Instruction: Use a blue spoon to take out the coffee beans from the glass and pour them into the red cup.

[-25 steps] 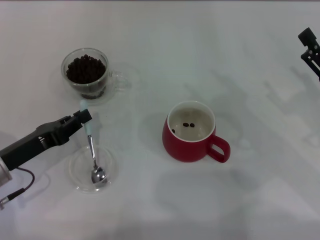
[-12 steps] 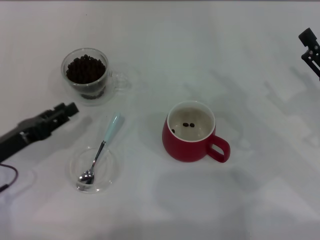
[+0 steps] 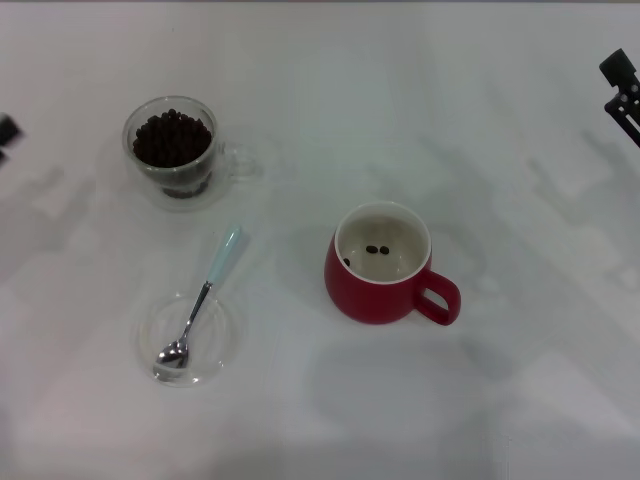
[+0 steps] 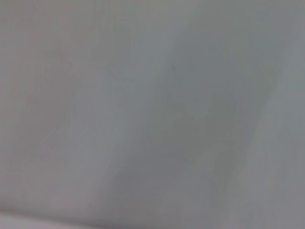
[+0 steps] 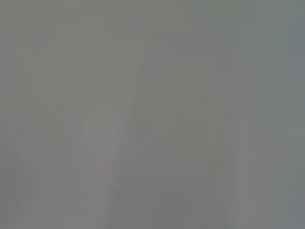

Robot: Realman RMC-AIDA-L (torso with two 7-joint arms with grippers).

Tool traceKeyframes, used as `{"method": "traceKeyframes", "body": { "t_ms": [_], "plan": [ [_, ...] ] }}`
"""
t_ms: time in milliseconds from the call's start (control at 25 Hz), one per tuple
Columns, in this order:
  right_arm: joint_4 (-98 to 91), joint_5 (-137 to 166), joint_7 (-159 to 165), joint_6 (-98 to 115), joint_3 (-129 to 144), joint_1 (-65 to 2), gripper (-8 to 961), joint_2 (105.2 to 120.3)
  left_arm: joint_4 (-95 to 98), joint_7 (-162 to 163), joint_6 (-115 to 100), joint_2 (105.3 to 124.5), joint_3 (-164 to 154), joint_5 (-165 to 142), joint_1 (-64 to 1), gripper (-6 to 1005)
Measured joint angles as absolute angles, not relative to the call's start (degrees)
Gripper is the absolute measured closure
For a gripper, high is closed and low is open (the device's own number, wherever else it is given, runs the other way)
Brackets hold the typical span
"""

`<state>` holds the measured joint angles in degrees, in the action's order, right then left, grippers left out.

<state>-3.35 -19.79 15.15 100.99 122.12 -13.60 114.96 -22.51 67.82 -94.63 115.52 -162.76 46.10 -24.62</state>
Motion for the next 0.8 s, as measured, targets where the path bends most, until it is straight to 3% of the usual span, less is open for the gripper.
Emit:
{"method": "traceKeyframes", "body": {
  "t_ms": [160, 400, 800],
  "plan": [
    [-3.28, -19.99, 14.55, 100.42, 122.03, -13.78, 109, 114.95, -23.64, 62.73, -93.37, 115.84, -162.38, 53.78, -23.23, 486],
    [-3.09, -20.69, 14.03, 101.38, 121.69, -13.00, 108, 114.93, -23.75, 54.09, -89.03, 118.08, -162.41, 64.40, -20.39, 491],
    [-0.71, -20.85, 13.91, 104.60, 120.60, -11.47, 108, 114.81, -22.20, 49.71, -84.78, 118.89, -162.33, 67.09, -18.49, 492]
  ]
}}
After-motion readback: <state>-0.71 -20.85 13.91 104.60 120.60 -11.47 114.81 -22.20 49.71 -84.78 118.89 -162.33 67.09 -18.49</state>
